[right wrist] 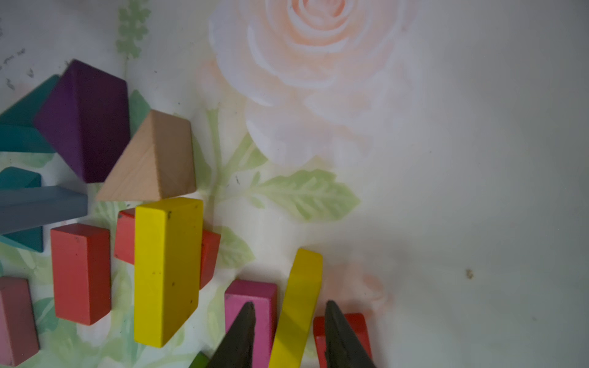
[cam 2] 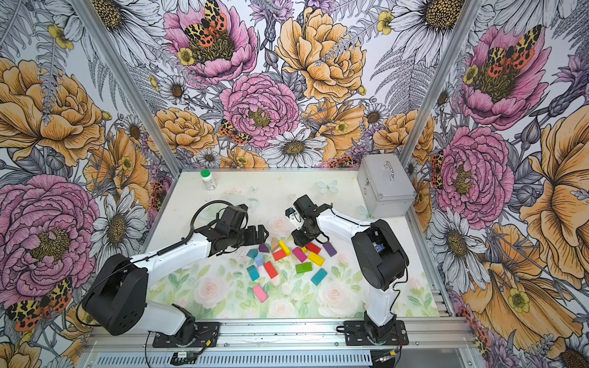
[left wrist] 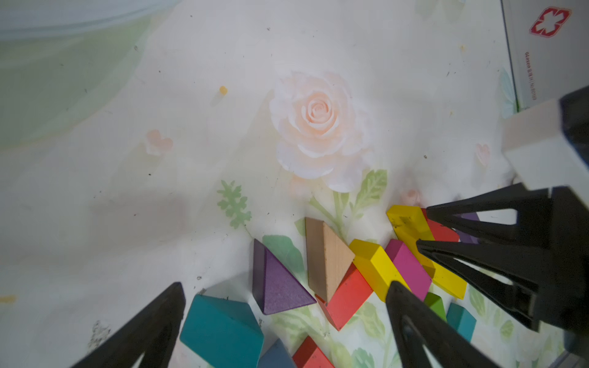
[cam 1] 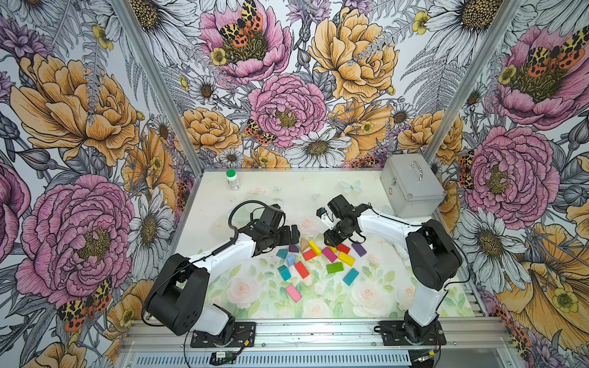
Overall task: Assemble a piece of candy with building blocks
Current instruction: Pick up the building block from the center of the board, then place the building block at the center of the board.
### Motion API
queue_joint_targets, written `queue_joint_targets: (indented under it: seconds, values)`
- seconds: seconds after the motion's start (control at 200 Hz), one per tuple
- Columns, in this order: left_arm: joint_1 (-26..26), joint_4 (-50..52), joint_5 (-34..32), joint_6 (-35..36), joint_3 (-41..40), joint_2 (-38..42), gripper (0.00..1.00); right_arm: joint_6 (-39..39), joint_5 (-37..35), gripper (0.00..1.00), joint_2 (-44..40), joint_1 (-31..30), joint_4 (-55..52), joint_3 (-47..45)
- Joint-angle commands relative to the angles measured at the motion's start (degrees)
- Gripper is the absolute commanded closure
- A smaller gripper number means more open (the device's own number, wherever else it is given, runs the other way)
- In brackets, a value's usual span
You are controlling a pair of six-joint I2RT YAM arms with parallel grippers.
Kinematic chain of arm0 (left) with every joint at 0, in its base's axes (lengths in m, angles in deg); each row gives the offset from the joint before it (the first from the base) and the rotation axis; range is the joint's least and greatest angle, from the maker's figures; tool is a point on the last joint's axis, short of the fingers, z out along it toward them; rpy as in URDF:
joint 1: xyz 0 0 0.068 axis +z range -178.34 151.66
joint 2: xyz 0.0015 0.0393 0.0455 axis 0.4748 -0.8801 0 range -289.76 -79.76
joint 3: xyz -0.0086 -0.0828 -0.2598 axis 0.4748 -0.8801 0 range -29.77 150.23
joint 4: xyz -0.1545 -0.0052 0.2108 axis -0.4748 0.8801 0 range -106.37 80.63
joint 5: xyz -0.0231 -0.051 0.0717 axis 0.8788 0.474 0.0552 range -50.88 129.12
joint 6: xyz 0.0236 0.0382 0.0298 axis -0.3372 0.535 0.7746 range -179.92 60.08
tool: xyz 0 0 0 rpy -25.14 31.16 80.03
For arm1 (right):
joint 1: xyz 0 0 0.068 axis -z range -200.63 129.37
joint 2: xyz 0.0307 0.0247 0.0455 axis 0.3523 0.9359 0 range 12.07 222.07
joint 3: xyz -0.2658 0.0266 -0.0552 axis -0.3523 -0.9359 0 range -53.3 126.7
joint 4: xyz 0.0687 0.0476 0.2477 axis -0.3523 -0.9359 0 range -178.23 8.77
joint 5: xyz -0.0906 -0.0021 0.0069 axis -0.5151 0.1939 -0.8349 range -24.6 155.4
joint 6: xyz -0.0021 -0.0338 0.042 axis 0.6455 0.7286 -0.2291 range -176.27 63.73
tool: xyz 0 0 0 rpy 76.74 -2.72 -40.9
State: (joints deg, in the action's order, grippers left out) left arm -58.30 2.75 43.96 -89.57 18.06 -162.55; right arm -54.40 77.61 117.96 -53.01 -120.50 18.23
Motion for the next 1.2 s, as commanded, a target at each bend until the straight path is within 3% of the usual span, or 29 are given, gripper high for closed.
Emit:
queue_joint_targets:
  seconds: [0.0,0.22,0.31,0.345,0.505,0.821,1.196]
  values:
    - [0.7,-0.2,1.8,1.0,0.9,1.7,0.01,1.5,-2.0,0.67,1.0,-0.5,-1.5,1.8]
    - [0.9,-0.2,1.3,1.2,0.9,2.0,0.01,3.0,-1.3,0.79,3.5,-0.6,-2.8,2.8]
    - [1.3,-0.2,1.0,1.3,0.6,2.6,0.01,4.1,-1.3,0.91,4.3,-0.6,-3.8,4.2]
    - [1.5,-0.2,0.8,1.3,0.4,2.8,0.01,4.7,-1.3,1.00,4.9,-0.6,-4.2,5.3]
    - [2.0,-0.2,0.8,1.3,-0.2,3.7,0.01,9.5,-0.6,1.00,8.2,-0.5,-6.1,13.9]
    - [2.5,-0.1,1.1,0.9,-3.0,8.3,0.02,27.9,10.9,1.00,22.7,0.9,-21.1,37.8]
    - [3.4,-0.3,2.0,0.9,-3.8,9.4,0.01,31.3,13.2,1.00,36.2,3.1,-40.4,55.8]
